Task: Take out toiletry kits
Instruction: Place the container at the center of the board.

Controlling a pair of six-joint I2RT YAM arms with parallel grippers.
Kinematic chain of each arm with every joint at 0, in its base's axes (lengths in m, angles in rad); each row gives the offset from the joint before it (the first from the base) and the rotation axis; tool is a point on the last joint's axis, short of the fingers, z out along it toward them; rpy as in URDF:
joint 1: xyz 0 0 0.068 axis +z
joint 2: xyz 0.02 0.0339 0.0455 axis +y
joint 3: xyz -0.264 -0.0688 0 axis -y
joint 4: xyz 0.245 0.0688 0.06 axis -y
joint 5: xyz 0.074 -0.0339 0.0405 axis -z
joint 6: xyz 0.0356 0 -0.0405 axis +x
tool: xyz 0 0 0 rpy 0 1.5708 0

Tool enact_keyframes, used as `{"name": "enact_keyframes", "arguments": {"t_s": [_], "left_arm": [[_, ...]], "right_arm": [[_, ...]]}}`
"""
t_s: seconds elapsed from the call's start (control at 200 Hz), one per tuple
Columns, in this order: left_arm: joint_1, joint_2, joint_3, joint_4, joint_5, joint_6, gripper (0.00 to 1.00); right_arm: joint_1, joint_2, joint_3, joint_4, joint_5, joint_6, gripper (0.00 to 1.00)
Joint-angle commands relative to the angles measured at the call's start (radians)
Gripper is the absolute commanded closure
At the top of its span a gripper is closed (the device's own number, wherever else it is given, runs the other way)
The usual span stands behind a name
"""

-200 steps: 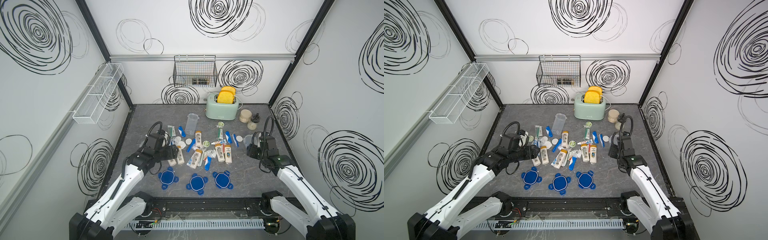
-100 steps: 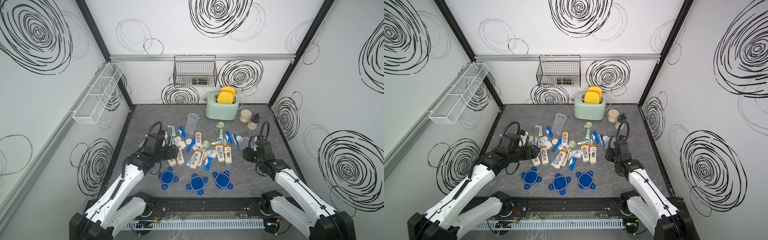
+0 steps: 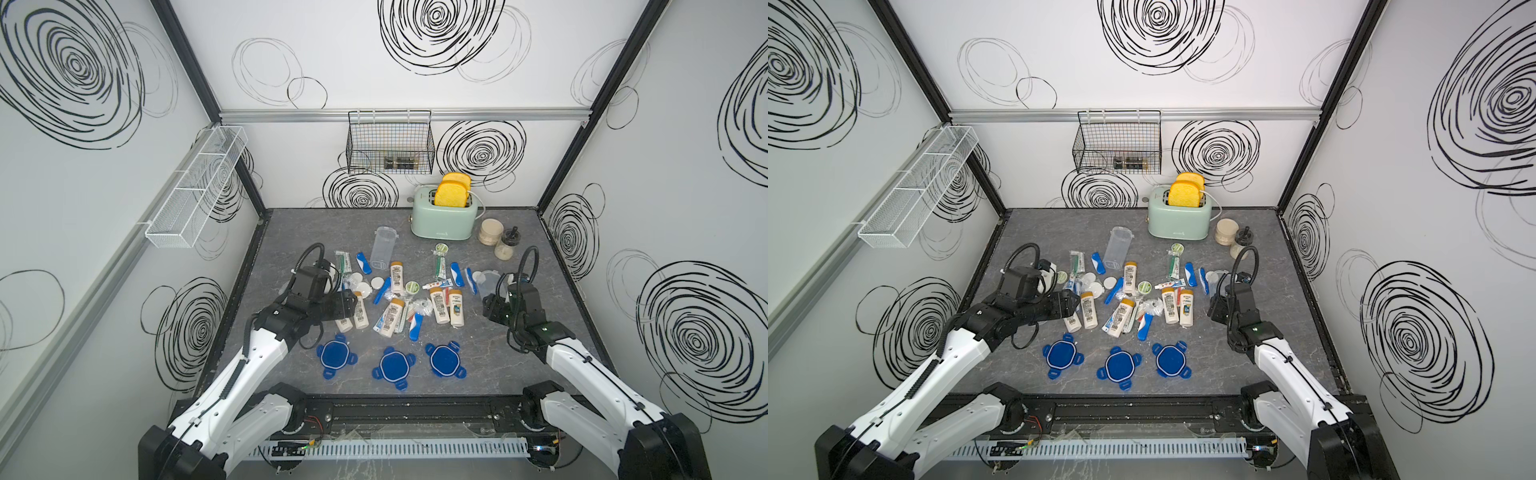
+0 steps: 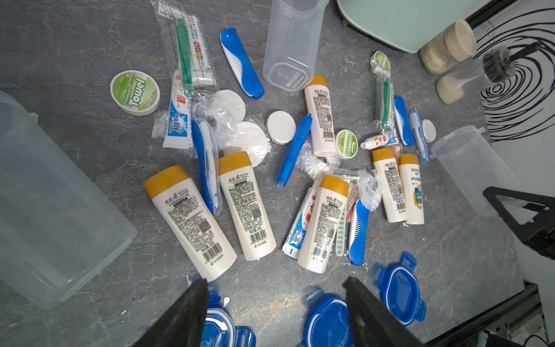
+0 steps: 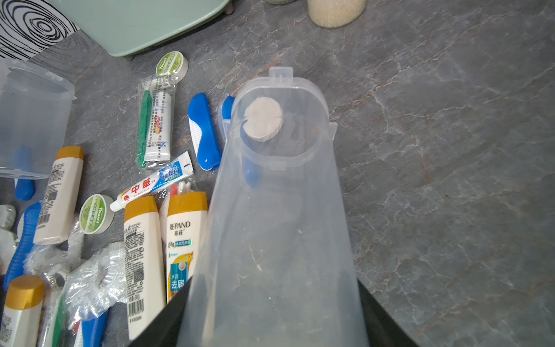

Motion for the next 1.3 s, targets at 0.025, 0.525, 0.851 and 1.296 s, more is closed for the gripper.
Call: {"name": "enact_keyframes", "arguments": {"t_s": [0.025, 0.525, 0.851, 1.296], "left_arm": [[-0.005, 0.000, -0.003, 0.011, -0.005, -0.004, 0.24], [-0.004, 0.001, -0.003, 0.011, 0.005, -0.002, 0.24], [-0.007, -0.001, -0.003, 0.009, 0.000, -0.004, 0.24], [-0.010, -0.005, 0.000, 0.004, -0.018, -0.006, 0.23]], "right_arm": [[0.009, 0.021, -0.044, -0.043, -0.051, 0.034, 0.51], [0.043, 0.116, -0.062, -0.060, -0.093, 0.073, 0.46], [0.046, 0.144, -0.073, -0.043, -0.111, 0.082, 0.38], [0.046, 0.111, -0.063, -0.051, -0.114, 0.076, 0.25]]}}
